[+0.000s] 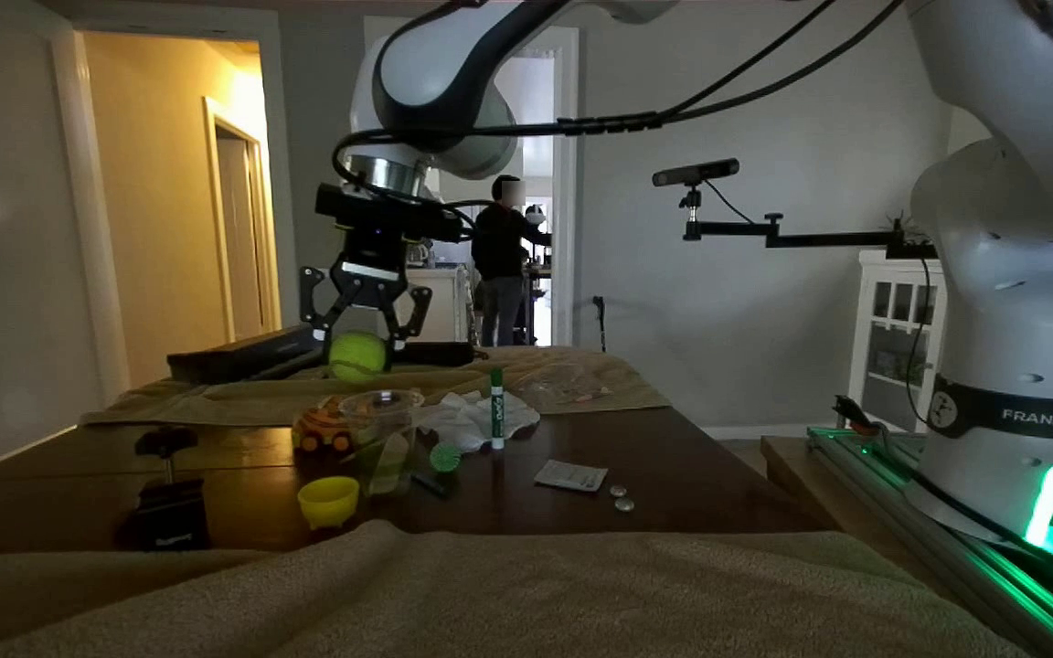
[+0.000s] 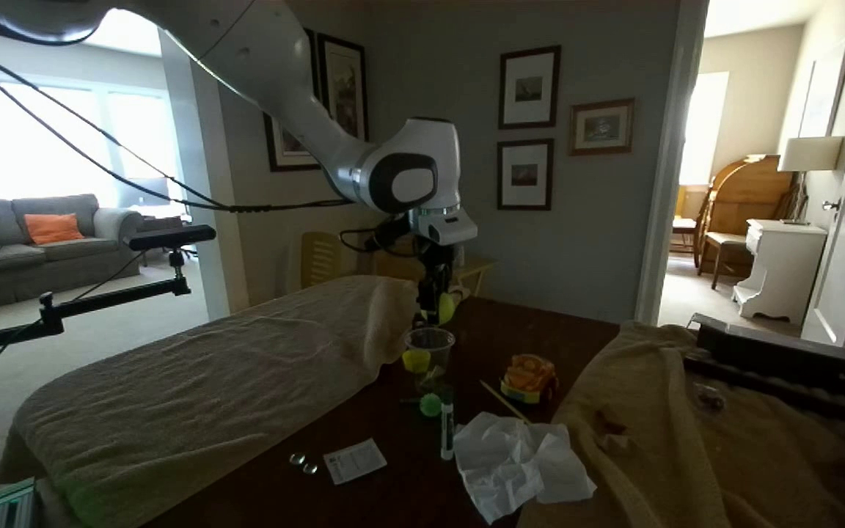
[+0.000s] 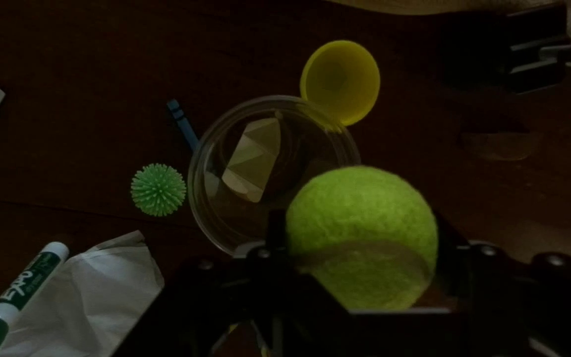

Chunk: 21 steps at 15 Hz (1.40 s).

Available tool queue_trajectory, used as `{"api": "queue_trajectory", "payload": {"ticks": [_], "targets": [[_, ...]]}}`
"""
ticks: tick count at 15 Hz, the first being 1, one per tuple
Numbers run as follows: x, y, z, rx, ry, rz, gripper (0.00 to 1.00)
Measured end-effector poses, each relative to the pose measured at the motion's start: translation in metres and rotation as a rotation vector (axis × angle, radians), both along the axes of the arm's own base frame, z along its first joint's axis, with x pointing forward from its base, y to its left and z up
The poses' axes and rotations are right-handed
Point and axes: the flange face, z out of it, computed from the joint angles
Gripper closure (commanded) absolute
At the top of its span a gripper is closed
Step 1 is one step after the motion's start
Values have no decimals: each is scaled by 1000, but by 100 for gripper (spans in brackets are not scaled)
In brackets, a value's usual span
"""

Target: Put the green ball in the cup

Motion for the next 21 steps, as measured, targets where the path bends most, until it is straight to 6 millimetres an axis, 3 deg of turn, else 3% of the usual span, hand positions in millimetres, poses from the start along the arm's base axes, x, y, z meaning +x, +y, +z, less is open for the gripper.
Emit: {"api": "queue_trajectory", "payload": {"ticks": [10,11,13,21], "targets": [[-14,-1,-20,0,66,0,58],[-14,-2,-21,0,72,0,17],[-15,-2,-22,0,78,0,2],[-15,-3,-17,-47,69,46,0]]}}
